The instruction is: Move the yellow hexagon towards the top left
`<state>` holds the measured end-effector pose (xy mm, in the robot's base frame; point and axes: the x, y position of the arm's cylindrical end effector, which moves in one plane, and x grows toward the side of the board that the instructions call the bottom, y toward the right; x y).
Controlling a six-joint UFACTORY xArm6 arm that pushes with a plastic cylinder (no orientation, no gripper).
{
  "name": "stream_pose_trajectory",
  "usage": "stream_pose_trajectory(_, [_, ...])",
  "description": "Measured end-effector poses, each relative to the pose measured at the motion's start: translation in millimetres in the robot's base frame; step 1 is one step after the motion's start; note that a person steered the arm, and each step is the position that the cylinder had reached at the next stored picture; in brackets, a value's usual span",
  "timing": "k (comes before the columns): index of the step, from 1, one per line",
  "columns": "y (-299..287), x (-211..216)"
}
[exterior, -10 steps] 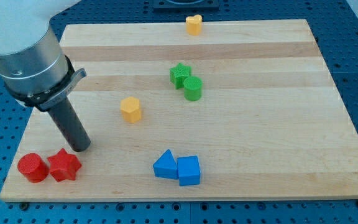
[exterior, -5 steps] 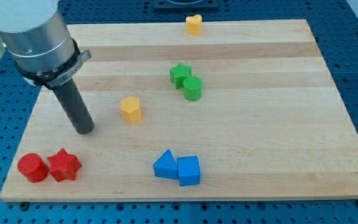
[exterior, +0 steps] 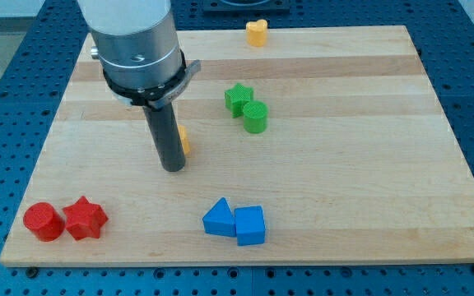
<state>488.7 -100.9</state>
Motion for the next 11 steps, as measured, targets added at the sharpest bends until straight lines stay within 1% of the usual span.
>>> stream_pose_trajectory(2, [28, -20])
stream_pose_trajectory(4, [-3, -23])
stream_pose_trajectory(8, [-7, -80])
stream_pose_trajectory(10, [-36, -104])
stream_pose_trajectory(11, [-46, -125])
